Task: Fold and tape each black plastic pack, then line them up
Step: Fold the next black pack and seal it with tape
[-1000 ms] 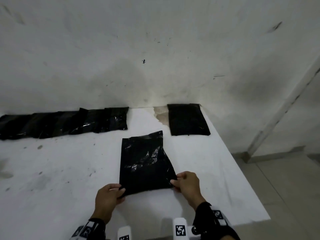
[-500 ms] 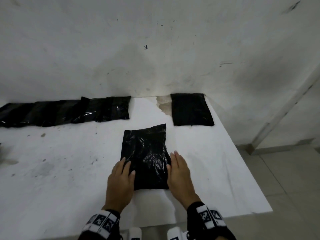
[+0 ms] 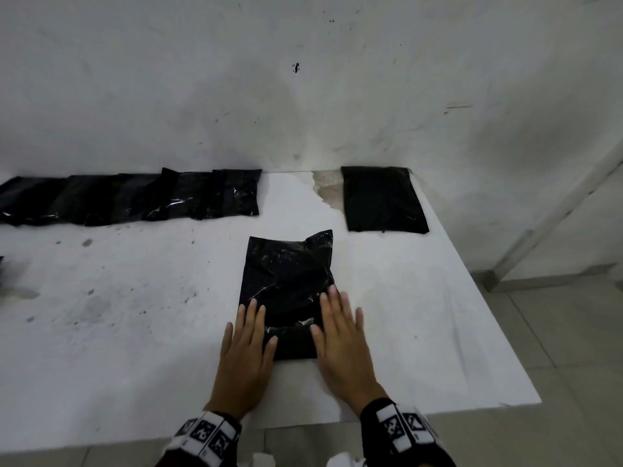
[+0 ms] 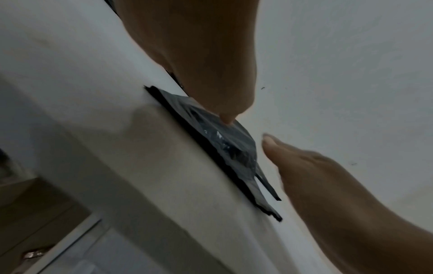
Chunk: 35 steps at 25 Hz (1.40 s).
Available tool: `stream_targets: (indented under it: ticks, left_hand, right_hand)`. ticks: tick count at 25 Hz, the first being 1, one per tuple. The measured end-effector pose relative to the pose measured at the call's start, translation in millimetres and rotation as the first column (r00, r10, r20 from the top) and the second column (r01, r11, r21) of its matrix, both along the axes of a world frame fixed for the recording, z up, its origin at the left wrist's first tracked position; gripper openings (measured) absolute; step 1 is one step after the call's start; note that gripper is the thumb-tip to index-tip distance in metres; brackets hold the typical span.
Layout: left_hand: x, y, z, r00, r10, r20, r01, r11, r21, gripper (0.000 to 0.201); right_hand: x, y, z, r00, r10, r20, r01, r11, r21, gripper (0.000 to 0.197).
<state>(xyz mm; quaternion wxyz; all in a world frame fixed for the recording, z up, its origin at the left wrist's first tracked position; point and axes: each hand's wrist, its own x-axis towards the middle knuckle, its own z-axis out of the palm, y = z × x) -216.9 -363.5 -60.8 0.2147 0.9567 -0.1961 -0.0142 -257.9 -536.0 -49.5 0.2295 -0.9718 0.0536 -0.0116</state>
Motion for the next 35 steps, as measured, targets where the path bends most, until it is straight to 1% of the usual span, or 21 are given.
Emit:
stream_targets:
  ticks: [2, 3, 7, 10, 12, 13, 14, 15, 16, 17, 18, 19, 20, 21, 22, 24, 25, 27, 28, 31, 35]
  left_hand:
    - [-11, -1, -3, 0.996, -0.086, 0.009, 0.085, 0.995, 0.046, 0.06]
    - [-17, 0, -7, 0.994, -0.113, 0.004, 0.112, 0.991, 0.079, 0.055]
    - [-32, 12, -14, 0.987, -0.138, -0.08, 0.15, 0.975, 0.164, 0.054]
    - [-31, 12, -12, 0.983, -0.143, -0.112, 0.159, 0.975, 0.156, 0.057]
    - [-31, 11, -15, 0.98, -0.138, -0.143, 0.16, 0.975, 0.155, 0.059]
    - [-31, 12, -15, 0.982, -0.136, -0.132, 0.156, 0.976, 0.154, 0.063]
    - [-32, 12, -15, 0.985, -0.146, -0.089, 0.157, 0.979, 0.134, 0.069]
    - [-33, 12, -18, 0.989, -0.145, -0.016, 0.146, 0.985, 0.09, 0.076]
    - [-32, 12, -16, 0.99, -0.137, -0.042, 0.137, 0.99, 0.012, 0.079]
    - [-33, 12, -11, 0.987, -0.117, -0.114, 0.103, 0.988, -0.118, 0.074]
    - [-33, 12, -5, 0.984, -0.077, -0.162, 0.035, 0.969, -0.246, 0.063]
    - [-32, 13, -1, 0.988, -0.008, -0.157, -0.046, 0.941, -0.334, 0.052]
    - [-29, 15, 2, 0.992, 0.062, -0.107, -0.098, 0.924, -0.369, 0.046]
    - [-25, 17, 2, 0.993, 0.103, -0.051, -0.114, 0.935, -0.335, 0.045]
    - [-21, 21, -1, 0.995, 0.102, -0.022, -0.104, 0.963, -0.25, 0.051]
    - [-12, 31, -9, 0.998, 0.049, -0.047, -0.049, 0.999, -0.002, 0.075]
    - [-10, 36, -13, 0.997, 0.028, -0.065, -0.022, 0.996, 0.089, 0.08]
    - [-8, 45, -19, 0.998, -0.009, -0.057, 0.019, 0.985, 0.172, 0.081]
    - [-8, 48, -20, 0.998, -0.024, -0.054, 0.034, 0.982, 0.188, 0.08]
    - [-8, 51, -20, 0.995, -0.035, -0.097, 0.052, 0.983, 0.177, 0.081]
    - [-5, 55, -16, 0.979, -0.052, -0.198, 0.066, 0.996, 0.066, 0.085]
  right_hand:
    - [-5, 19, -3, 0.982, 0.177, -0.06, -0.182, 0.98, -0.085, 0.057]
    - [-7, 23, -8, 0.968, 0.234, -0.088, -0.243, 0.963, -0.114, 0.055]
    - [-17, 15, -16, 0.941, 0.255, -0.222, -0.29, 0.947, -0.139, 0.06]
    - [-27, 6, -20, 0.934, 0.264, -0.239, -0.31, 0.933, -0.18, 0.057]
    - [-36, -5, -23, 0.957, 0.205, -0.205, -0.244, 0.951, -0.188, 0.056]
    - [-40, -12, -24, 0.972, 0.165, -0.17, -0.196, 0.963, -0.187, 0.055]
    - [-45, -20, -25, 0.982, 0.135, -0.134, -0.158, 0.971, -0.179, 0.056]
    - [-48, -26, -27, 0.989, 0.121, -0.085, -0.133, 0.98, -0.15, 0.061]
    - [-50, -29, -27, 0.995, 0.095, -0.012, -0.096, 0.991, -0.094, 0.069]
    - [-51, -32, -26, 0.999, 0.039, 0.02, -0.039, 0.999, -0.001, 0.076]
    - [-50, -32, -24, 1.0, -0.029, 0.0, 0.029, 0.992, 0.12, 0.079]
    - [-46, -30, -20, 0.994, -0.106, -0.021, 0.108, 0.975, 0.195, 0.077]
    - [-41, -27, -15, 0.984, -0.174, -0.034, 0.178, 0.963, 0.205, 0.078]
    - [-35, -23, -11, 0.977, -0.211, -0.038, 0.214, 0.964, 0.159, 0.084]
    - [-31, -19, -10, 0.977, -0.204, -0.064, 0.209, 0.975, 0.073, 0.094]
    - [-27, -16, -12, 0.977, -0.148, -0.155, 0.134, 0.986, -0.094, 0.1]
    - [-27, -17, -16, 0.977, -0.13, -0.17, 0.107, 0.985, -0.136, 0.103]
    - [-31, -21, -20, 0.98, -0.106, -0.168, 0.079, 0.984, -0.158, 0.111]
    - [-32, -22, -22, 0.982, -0.098, -0.161, 0.073, 0.985, -0.158, 0.109]
    - [-33, -27, -22, 0.985, -0.073, -0.159, 0.054, 0.991, -0.122, 0.089]
    - [-32, -34, -24, 0.988, -0.057, -0.143, 0.052, 0.998, -0.039, 0.086]
